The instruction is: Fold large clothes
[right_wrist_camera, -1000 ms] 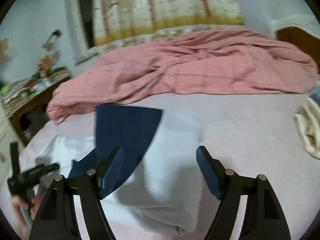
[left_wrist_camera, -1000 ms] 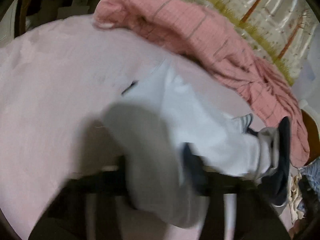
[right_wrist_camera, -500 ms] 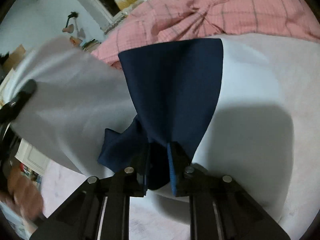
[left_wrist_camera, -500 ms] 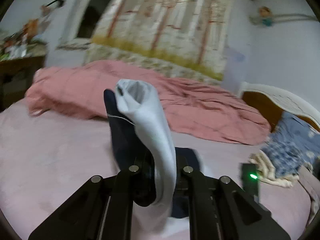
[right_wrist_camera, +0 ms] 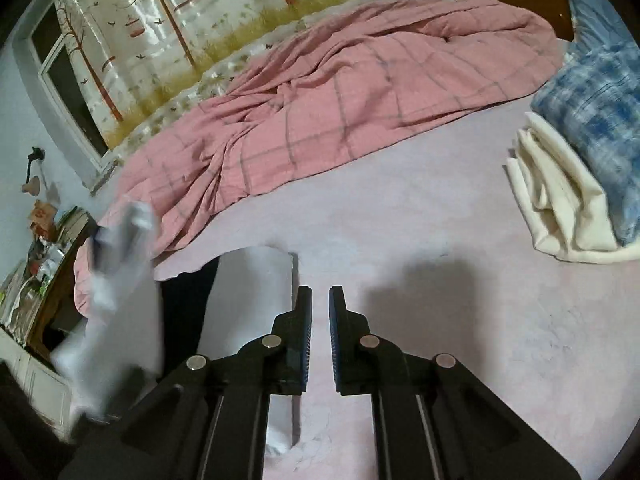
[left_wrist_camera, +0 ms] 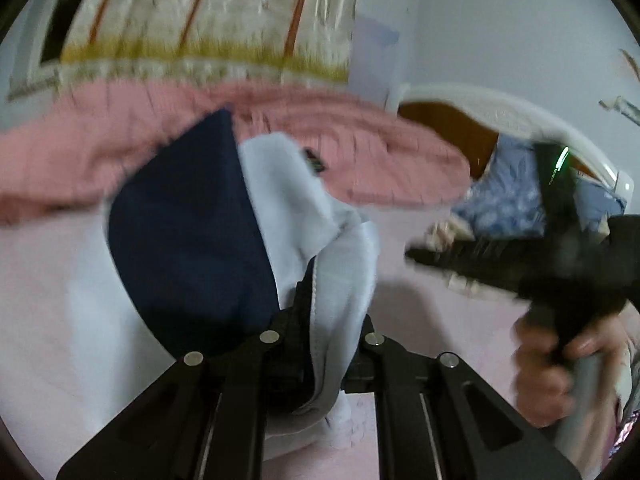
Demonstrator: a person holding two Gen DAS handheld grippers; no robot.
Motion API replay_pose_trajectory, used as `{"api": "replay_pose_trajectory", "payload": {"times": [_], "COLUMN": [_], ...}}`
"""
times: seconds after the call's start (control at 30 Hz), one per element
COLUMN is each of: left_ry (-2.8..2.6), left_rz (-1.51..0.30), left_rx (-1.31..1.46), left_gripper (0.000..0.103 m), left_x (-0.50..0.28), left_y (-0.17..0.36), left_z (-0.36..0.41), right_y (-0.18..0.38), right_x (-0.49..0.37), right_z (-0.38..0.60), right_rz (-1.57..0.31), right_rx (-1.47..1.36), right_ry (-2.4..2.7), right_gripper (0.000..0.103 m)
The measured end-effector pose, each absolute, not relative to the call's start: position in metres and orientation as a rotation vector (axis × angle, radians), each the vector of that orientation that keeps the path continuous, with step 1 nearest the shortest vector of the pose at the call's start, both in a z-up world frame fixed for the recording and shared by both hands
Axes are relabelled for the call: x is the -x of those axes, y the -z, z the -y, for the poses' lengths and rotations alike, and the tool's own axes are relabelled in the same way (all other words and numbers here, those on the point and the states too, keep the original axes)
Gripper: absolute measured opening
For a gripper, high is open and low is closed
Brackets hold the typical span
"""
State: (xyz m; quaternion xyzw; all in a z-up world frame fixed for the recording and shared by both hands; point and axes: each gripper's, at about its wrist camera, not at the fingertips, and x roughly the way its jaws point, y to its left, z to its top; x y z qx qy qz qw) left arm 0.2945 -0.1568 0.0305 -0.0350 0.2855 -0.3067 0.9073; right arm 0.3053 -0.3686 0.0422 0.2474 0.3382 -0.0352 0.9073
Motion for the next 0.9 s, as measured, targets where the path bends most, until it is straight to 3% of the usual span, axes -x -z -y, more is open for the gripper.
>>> {"api": "replay_pose_trajectory", "payload": {"times": [0.07, 0.33, 0.37, 0.5, 0.57, 0.8, 0.9], "left_ry": [0.609, 0.659, 0.654, 0.664, 0.687, 0.674, 0.564], "left_rz": [-0.705, -0.681, -0.676, -0.627, -0.598, -0.496, -0.478], "left_rx": [0.069, 0.02, 0.006, -0.099, -0.095, 0.123, 0.202], "left_gripper": [0.009, 0.01, 0.013, 0.049, 0.053, 0.066, 0.066], "left_x": [-0.303, -0.28, -0.276, -0.244, -0.228, -0.223, -0.246], "left_y": [0.011, 0.003, 0.002, -0.002, -0.011, -0.06, -0.077], "left_z": [0.167, 0.161, 0.161, 0.165, 0.16, 0.098, 0.065], "right_y": [-0.04, -0.054, -0.057, -0.063, -0.064, -0.07, -0.071], "right_x": [-0.304, -0.308, -0.308, -0.298, -0.295, -0.291, -0.293], "right_z": [0.369, 0.331, 0.328, 0.328, 0.33, 0.319, 0.307], "right_rz": [-0.694, -0.627, -0.619, -0.571, -0.564, -0.551, -0.576], "right_rx": [-0.515, -0.419, -0.412, -0.408, -0.411, -0.37, -0.357], "right_ry": [0.051, -0.098, -0.105, -0.032, -0.041, -0.086, -0.174], "right_gripper": [0.009, 0.01, 0.01, 0.015, 0.021, 0.021, 0.021]}}
